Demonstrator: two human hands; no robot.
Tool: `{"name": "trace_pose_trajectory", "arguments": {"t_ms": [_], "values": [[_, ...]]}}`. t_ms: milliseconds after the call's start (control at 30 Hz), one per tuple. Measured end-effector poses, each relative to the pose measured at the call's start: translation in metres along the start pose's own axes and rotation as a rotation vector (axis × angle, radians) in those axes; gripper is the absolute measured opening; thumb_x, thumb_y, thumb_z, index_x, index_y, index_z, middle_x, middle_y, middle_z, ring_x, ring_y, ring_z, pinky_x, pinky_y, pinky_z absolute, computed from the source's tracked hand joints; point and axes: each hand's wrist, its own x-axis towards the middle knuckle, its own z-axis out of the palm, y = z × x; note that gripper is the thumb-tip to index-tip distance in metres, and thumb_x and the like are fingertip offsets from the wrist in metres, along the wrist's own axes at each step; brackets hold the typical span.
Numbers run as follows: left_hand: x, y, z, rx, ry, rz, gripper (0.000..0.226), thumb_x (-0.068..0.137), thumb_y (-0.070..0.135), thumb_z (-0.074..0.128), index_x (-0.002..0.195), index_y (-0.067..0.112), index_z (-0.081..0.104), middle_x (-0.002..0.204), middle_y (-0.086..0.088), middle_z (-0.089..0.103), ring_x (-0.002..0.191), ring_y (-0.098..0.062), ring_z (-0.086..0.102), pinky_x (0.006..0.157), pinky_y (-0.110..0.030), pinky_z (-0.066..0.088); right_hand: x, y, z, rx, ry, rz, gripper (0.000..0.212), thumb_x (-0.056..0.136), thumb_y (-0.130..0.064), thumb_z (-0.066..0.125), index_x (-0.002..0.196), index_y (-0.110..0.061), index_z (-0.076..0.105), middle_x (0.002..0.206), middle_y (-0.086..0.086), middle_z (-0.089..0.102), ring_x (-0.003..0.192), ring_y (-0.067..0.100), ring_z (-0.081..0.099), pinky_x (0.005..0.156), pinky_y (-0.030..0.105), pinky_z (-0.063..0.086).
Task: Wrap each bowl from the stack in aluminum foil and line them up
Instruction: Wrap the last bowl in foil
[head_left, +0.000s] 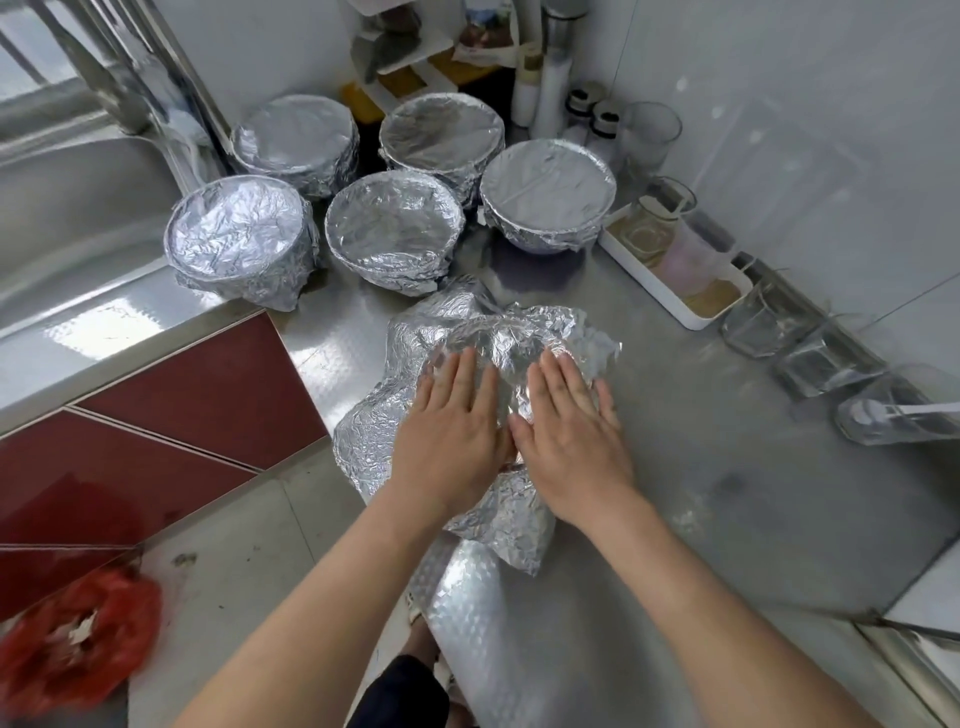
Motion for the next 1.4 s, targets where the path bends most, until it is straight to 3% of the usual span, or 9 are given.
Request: {"name": "trace_pose_trajectory", "arguments": {"t_ms": [200, 267, 333, 400, 700, 933, 1133, 1300, 1400], "values": [[0.005, -0.002, -0.005, -0.027, -0.020, -0.006, 0.066, 0.103, 0.048, 0.020, 0.155, 0.008, 0.008, 0.162, -0.020, 0.000, 0.150, -0.034, -0.003, 0.122, -0.044, 0.009, 0.005, 0.004, -0.007, 0.031, 0.020, -0.032, 0.080, 0.087, -0.057, -0.007, 0.155, -0.016, 0.006, 0.163, -0.003, -0.001, 0.148, 0.011, -0.011, 0.115, 0.040, -0.015], [0.009, -0.004, -0.008, -0.061, 0.118, 0.018, 0.052, 0.103, 0.040, 0.032, 0.144, 0.008, 0.037, 0.155, -0.020, 0.029, 0.142, -0.035, 0.026, 0.115, -0.041, 0.027, 0.009, 0.007, -0.008, 0.139, 0.128, -0.046, 0.072, 0.093, -0.052, 0.009, 0.150, -0.014, 0.031, 0.159, 0.001, 0.024, 0.149, 0.018, 0.014, 0.120, 0.046, 0.007], [0.013, -0.008, -0.016, -0.177, 0.352, -0.021, 0.031, 0.101, 0.031, 0.046, 0.122, 0.011, 0.058, 0.134, -0.012, 0.054, 0.118, -0.030, 0.049, 0.094, -0.036, 0.043, 0.018, 0.011, -0.009, 0.264, 0.368, -0.029, 0.048, 0.096, -0.036, 0.035, 0.129, -0.009, 0.059, 0.136, 0.009, 0.057, 0.128, 0.031, 0.050, 0.105, 0.047, 0.039], [0.020, -0.013, -0.027, -0.337, 0.457, -0.168, 0.027, 0.098, 0.024, 0.055, 0.119, 0.010, 0.066, 0.120, -0.011, 0.060, 0.109, -0.029, 0.051, 0.082, -0.029, 0.038, 0.030, 0.016, -0.013, 0.343, 0.538, 0.081, 0.028, 0.093, -0.023, 0.053, 0.111, -0.008, 0.069, 0.111, 0.010, 0.067, 0.103, 0.033, 0.060, 0.089, 0.039, 0.045], [0.040, -0.030, -0.029, -0.537, 0.383, -0.470, 0.018, 0.096, 0.019, 0.057, 0.101, 0.013, 0.073, 0.095, 0.000, 0.057, 0.079, -0.016, 0.047, 0.071, -0.025, 0.031, 0.055, 0.017, -0.019, 0.399, 0.437, 0.363, 0.021, 0.093, -0.017, 0.061, 0.112, -0.011, 0.068, 0.104, 0.007, 0.064, 0.101, 0.024, 0.053, 0.083, 0.030, 0.038], [0.016, -0.025, -0.038, -0.400, 0.079, -0.477, 0.031, 0.084, 0.024, 0.067, 0.108, 0.023, 0.048, 0.087, 0.002, 0.064, 0.074, -0.022, 0.059, 0.061, -0.032, 0.043, 0.066, 0.021, -0.028, 0.421, 0.326, 0.216, 0.013, 0.087, -0.006, 0.063, 0.095, -0.014, 0.069, 0.095, 0.004, 0.065, 0.091, 0.025, 0.058, 0.083, 0.042, 0.048], [0.033, -0.006, -0.035, -0.389, 0.326, -0.162, 0.028, 0.095, 0.021, 0.057, 0.122, 0.020, 0.065, 0.115, -0.002, 0.061, 0.108, -0.024, 0.053, 0.081, -0.036, 0.046, 0.067, 0.016, -0.031, 0.478, 0.260, 0.024, 0.021, 0.086, -0.011, 0.068, 0.105, -0.020, 0.072, 0.102, 0.001, 0.067, 0.095, 0.024, 0.060, 0.085, 0.042, 0.051], [0.036, -0.007, -0.030, -0.418, 0.359, -0.186, 0.017, 0.094, 0.015, 0.058, 0.101, 0.013, 0.074, 0.096, -0.007, 0.066, 0.088, -0.029, 0.060, 0.072, -0.039, 0.050, 0.058, 0.019, -0.024, 0.369, 0.329, 0.109, 0.018, 0.089, -0.020, 0.067, 0.105, -0.017, 0.073, 0.098, 0.002, 0.060, 0.093, 0.024, 0.053, 0.079, 0.038, 0.047], [0.028, -0.009, -0.027, -0.428, 0.340, -0.208, 0.018, 0.094, 0.017, 0.057, 0.106, 0.015, 0.071, 0.097, -0.007, 0.064, 0.087, -0.029, 0.060, 0.075, -0.040, 0.051, 0.055, 0.013, -0.023, 0.386, 0.335, 0.029, 0.011, 0.088, -0.015, 0.067, 0.096, -0.011, 0.074, 0.093, 0.003, 0.060, 0.086, 0.019, 0.050, 0.073, 0.029, 0.042]]}}
